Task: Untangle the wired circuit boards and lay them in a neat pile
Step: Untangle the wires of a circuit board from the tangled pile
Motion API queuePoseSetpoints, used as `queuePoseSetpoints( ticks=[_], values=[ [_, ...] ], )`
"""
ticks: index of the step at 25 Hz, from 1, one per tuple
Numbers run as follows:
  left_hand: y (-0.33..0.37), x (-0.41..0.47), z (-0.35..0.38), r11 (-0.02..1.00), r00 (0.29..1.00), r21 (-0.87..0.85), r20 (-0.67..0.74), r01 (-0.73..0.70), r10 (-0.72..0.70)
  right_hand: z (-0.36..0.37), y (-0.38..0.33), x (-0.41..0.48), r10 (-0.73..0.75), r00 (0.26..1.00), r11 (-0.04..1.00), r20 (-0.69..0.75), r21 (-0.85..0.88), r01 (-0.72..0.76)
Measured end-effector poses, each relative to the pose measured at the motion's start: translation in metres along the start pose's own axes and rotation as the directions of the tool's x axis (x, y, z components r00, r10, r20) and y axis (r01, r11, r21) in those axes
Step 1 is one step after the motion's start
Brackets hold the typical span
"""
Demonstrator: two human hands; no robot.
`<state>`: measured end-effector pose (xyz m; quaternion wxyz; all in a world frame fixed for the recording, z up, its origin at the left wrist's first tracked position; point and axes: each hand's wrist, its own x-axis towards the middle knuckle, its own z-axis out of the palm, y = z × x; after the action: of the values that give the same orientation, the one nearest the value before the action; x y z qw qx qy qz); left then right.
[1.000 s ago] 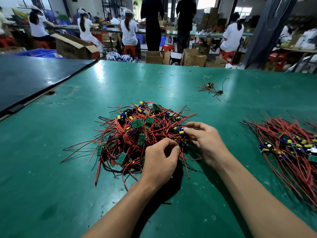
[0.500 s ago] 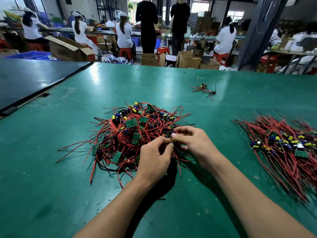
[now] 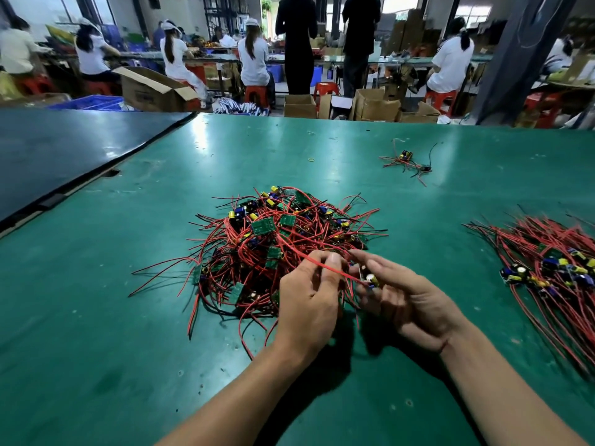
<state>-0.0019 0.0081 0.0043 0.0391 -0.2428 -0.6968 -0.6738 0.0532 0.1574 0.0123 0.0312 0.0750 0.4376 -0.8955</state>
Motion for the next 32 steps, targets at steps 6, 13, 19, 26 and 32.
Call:
queuePoseSetpoints(
  ticks=[6, 13, 19, 26, 32],
  values=[
    [0.006, -0.004, 0.000, 0.962, 0.977, -0.218, 0.169, 0.164, -0.129, 0.001, -0.001, 0.000, -0.053, 0.999, 0.971, 0.010, -0.234, 0.054],
    [0.008, 0.006, -0.005, 0.728, 0.841, -0.424, 0.322, 0.539, -0.435, 0.003, -0.008, -0.006, 0.002, 1.000, 0.959, 0.023, -0.284, 0.005],
    [0.011, 0.012, -0.012, 0.637, 0.681, -0.301, 0.527, 0.710, -0.509, 0.005, -0.004, -0.005, -0.011, 0.995, 0.927, 0.103, -0.371, 0.049],
    [0.012, 0.010, -0.012, 0.608, 0.683, -0.389, 0.625, 0.692, -0.377, 0.009, 0.000, 0.000, -0.217, 0.976, 0.922, 0.028, -0.323, 0.214],
    [0.010, 0.008, -0.008, 0.673, 0.766, -0.433, 0.555, 0.600, -0.326, 0.007, 0.002, 0.003, -0.343, 0.934, 0.883, -0.096, -0.372, 0.286]
  ],
)
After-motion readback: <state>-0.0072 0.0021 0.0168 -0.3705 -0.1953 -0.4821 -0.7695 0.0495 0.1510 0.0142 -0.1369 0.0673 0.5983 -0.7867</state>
